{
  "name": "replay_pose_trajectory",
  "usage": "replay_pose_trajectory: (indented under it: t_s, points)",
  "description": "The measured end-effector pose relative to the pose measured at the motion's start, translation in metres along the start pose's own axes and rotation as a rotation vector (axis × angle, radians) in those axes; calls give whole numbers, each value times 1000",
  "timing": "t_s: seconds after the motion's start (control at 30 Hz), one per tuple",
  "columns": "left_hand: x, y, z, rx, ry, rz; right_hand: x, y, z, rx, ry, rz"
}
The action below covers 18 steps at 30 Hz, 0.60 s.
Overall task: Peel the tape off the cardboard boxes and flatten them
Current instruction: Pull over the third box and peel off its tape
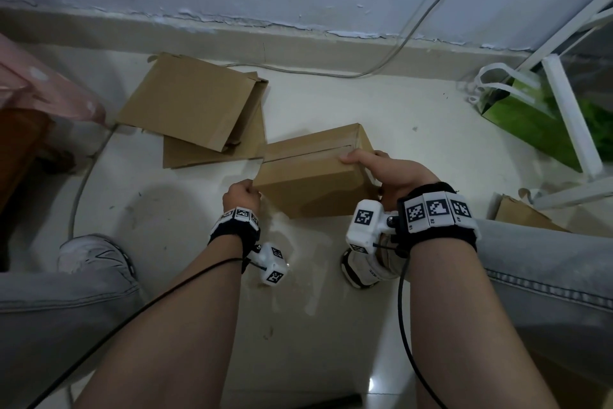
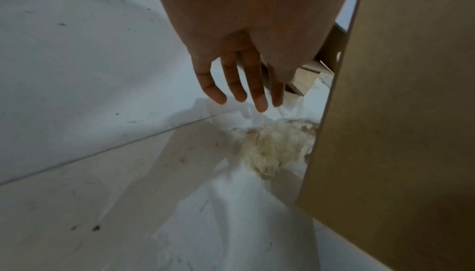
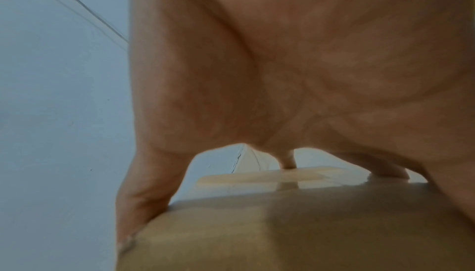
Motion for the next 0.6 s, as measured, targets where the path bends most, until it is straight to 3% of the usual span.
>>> replay_pose_trajectory:
  t_s: [0.23,0.47,0.6]
  points:
    - [31,-6,-17,-101,-129,-47,11,-35,7,15,-77,36]
    - [82,-18,-29,-99,-260,-50,3,-79,24,119,-176,-11]
    - [110,-28,-35,-91,-356,26,6,-97,40,181,-218,-83]
Point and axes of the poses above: each hand's wrist, its own y-axis towards the middle knuckle, its own x-axis out of the back of the hand, z = x × y, the point moved 4 cm from there along y, towards the middle knuckle, and after that the axes turned 13 degrees about -x, right-handed, at the moved point
